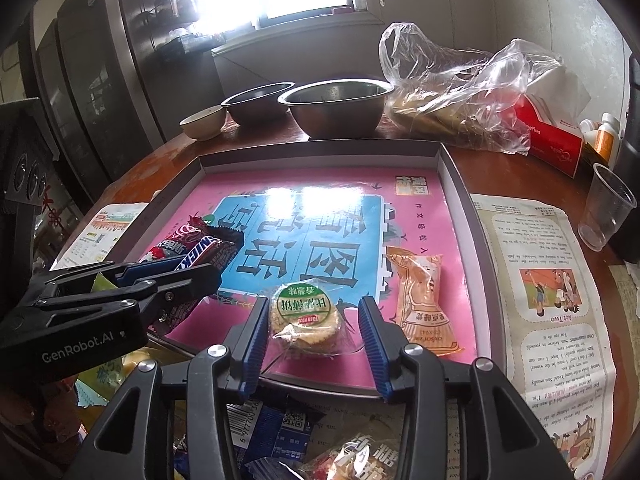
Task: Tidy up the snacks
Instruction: 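Lower and release the Snickers with the left tool while the right tool releases the biscuit pack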
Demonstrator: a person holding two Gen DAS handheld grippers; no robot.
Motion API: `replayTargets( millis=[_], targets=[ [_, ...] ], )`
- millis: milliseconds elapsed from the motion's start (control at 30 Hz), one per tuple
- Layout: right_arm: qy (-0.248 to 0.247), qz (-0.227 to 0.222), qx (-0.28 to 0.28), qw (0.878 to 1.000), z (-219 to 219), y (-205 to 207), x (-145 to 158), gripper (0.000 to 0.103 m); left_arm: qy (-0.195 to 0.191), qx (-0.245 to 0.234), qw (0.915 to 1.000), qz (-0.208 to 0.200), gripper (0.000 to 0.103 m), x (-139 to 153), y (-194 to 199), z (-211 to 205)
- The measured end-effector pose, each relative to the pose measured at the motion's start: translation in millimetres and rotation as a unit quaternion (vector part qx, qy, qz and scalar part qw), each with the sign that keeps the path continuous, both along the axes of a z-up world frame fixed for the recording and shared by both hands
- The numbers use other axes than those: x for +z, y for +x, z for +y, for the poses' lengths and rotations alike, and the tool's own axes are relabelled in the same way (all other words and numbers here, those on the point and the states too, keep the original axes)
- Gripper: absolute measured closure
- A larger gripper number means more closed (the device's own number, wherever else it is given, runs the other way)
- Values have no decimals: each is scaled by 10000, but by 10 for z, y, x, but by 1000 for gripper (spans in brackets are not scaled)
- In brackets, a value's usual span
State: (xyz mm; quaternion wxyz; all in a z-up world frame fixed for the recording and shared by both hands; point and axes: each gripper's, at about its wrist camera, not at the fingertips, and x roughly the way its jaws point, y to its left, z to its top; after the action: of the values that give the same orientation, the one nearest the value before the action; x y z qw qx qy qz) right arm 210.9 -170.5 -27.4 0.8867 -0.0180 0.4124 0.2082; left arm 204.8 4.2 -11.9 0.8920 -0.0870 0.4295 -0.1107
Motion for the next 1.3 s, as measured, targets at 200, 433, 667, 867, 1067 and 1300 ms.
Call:
replayTargets(
  millis=[200,433,667,867,1067,1300],
  targets=[
    [59,-54,-93,9999,-43,-18,37,53,-12,-2,10000,35,74,-12,3,4],
    [96,-42,-164,9998,-83,-31,52,52,-94,40,9999,65,74,-15,-5,32],
    [152,-77,-214,9996,-123,-62,88,51,-178,76,9998,49,65,8,-16,56],
    [228,-96,-248,9994,-152,-76,116,47,-209,129,9997,39,58,24,-42,83],
    [291,-120,-279,9991,-180,-90,139,47,-260,155,9995,-26,45,85,-92,104],
    [367,-207,-345,9985,-220,-119,197,44,-185,195,9995,-164,35,192,-174,134]
  ],
)
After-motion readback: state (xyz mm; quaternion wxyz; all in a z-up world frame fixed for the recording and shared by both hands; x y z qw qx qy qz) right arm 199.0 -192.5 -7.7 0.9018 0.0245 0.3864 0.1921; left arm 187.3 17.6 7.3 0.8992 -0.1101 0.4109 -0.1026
